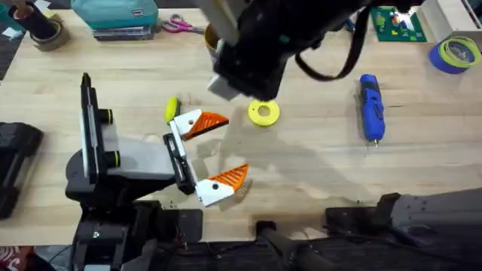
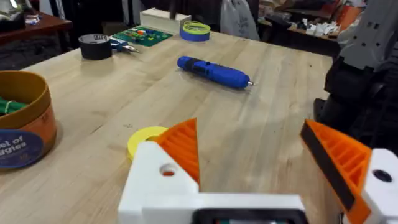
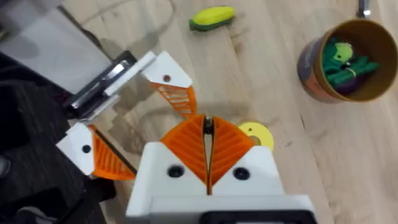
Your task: Pick up the gripper from the table and insert it into the empty holder that is missing its gripper. Then pick up a screw, insert it into the mounting hole, and use the screwdriver to tighten it. Finally, clean up the table by picking up the vegetable and placing it into the bucket.
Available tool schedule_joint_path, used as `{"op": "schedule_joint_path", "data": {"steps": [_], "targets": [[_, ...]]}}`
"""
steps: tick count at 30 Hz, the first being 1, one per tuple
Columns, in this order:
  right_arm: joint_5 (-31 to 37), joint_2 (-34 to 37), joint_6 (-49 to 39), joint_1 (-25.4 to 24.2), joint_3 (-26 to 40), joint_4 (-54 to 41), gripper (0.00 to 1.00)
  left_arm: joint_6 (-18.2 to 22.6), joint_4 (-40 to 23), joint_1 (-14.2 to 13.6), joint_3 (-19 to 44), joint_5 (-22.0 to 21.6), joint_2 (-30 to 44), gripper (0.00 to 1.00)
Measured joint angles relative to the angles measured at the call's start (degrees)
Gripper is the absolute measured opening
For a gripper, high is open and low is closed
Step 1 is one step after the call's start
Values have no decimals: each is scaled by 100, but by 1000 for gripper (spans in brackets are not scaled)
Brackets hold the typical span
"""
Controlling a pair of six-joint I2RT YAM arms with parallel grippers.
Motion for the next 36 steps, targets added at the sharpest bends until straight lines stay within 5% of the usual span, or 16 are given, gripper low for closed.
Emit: {"op": "schedule_joint_path", "data": {"steps": [10,36], "targets": [[0,254,0,403,2,40,6,0,0,0,0,0,0,986],[-326,930,-41,530,2,390,6,2,0,0,0,0,0,986]]}}
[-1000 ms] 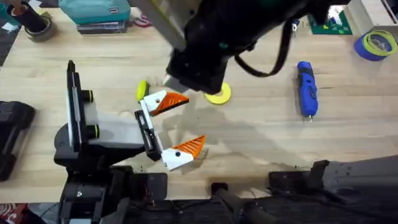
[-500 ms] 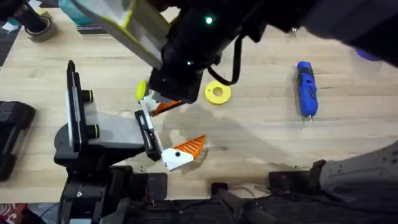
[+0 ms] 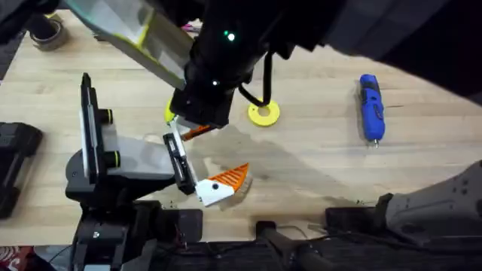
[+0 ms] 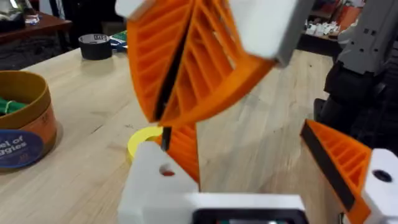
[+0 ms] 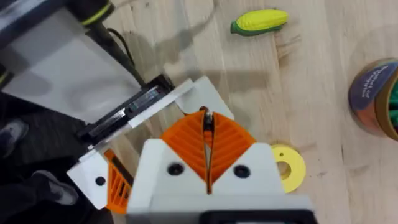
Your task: Pick up the gripper from the table and insert it into the empty holder that is missing its gripper. Then pick up a screw, insert it into the mounting hole, and use the screwdriver to tighten it. Finally, clean up the table by picking up the vegetable and placing it into the bucket.
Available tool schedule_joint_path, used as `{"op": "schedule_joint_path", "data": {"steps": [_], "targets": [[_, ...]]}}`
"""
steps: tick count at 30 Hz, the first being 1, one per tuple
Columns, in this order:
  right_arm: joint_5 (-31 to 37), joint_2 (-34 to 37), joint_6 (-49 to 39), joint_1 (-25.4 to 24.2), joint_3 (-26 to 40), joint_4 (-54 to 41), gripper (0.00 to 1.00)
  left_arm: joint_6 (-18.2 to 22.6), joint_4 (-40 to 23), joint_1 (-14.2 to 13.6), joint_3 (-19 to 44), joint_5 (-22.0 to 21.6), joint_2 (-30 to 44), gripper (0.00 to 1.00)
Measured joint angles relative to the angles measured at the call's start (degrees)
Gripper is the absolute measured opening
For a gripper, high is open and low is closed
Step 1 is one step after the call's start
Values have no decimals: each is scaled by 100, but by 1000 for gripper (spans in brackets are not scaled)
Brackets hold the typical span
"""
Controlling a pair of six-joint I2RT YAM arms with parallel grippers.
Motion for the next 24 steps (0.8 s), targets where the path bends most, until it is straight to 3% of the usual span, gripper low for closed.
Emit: {"op": "schedule_joint_path", "data": {"steps": [24], "targets": [[0,34,-5,102,0,-59,6,0,-2,0,0,2,0,986]]}}
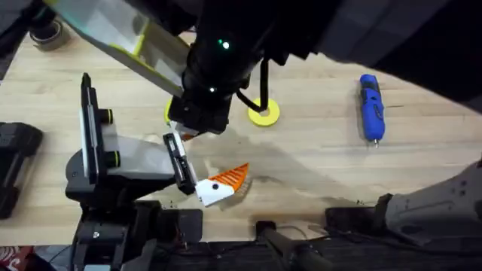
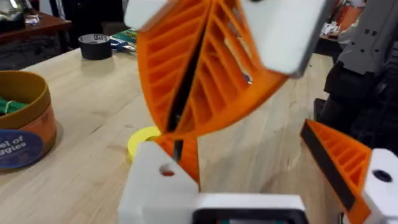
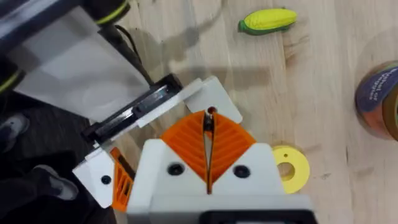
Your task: Pick up the gripper from the table and insert it into the empty holder that is missing its gripper. Then pick up a screw, insert it into the mounting hole, and use the screwdriver to tighten it. Finally, clean up the table by picking up the vegetable and placing it into the bucket.
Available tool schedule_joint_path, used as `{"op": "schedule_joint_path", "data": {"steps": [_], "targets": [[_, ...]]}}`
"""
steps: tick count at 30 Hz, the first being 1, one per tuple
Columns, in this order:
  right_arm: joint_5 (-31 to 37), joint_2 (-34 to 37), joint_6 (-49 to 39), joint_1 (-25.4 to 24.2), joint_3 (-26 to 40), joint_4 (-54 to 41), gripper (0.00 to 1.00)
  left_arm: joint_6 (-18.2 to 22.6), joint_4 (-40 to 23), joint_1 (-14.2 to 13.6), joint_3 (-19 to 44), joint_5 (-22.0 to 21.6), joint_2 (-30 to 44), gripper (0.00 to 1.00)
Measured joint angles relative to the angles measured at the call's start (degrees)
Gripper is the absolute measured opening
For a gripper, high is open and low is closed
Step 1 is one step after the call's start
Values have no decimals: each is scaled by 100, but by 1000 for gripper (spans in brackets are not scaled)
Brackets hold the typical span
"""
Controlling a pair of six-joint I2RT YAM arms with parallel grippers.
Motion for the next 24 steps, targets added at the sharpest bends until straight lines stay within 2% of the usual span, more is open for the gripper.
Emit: {"op": "schedule_joint_path", "data": {"steps": [24], "targets": [[-17,118,-129,-70,0,-7,6,0,2,0,0,-2,0,986]]}}
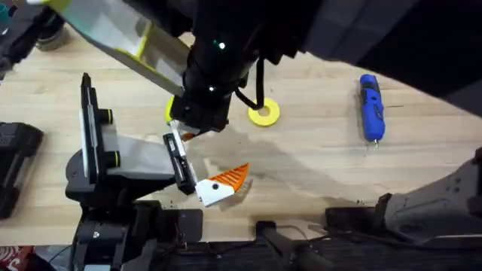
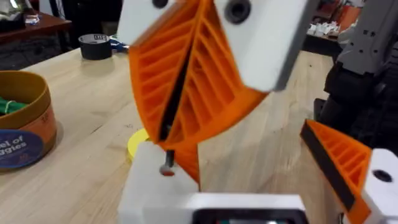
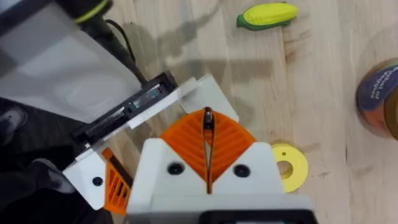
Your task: Pick up the gripper from the table and insert it into the empty holder that is missing its gripper. Then pick up a screw, insert it into the mounting hole, and use the screwdriver to tighten it. Finally, clean up the table by picking up the vegetable and placing it into the bucket.
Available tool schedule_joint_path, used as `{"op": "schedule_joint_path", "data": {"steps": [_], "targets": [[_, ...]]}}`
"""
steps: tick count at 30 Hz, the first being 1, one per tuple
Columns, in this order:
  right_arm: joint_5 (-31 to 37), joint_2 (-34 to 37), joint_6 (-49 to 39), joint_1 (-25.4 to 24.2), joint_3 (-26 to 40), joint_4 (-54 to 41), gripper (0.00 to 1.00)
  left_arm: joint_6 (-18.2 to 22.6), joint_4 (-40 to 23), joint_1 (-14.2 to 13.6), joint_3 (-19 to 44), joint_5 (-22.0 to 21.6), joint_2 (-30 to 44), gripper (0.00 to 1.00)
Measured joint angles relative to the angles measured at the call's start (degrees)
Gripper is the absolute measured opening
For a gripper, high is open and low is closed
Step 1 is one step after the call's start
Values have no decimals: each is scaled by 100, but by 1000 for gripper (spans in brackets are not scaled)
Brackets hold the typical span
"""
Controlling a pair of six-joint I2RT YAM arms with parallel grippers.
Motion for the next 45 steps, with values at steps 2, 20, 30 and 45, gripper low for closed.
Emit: {"op": "schedule_joint_path", "data": {"steps": [2,20,30,45], "targets": [[0,0,0,0,0,0,6,-2,0,0,0,-1,0,985],[0,4,0,0,0,16,6,0,0,0,0,-1,0,985],[-2,4,0,0,0,-24,6,0,0,0,0,-1,0,986],[-12,164,0,0,0,2,6,-25,-2,0,0,-1,2,986]]}}
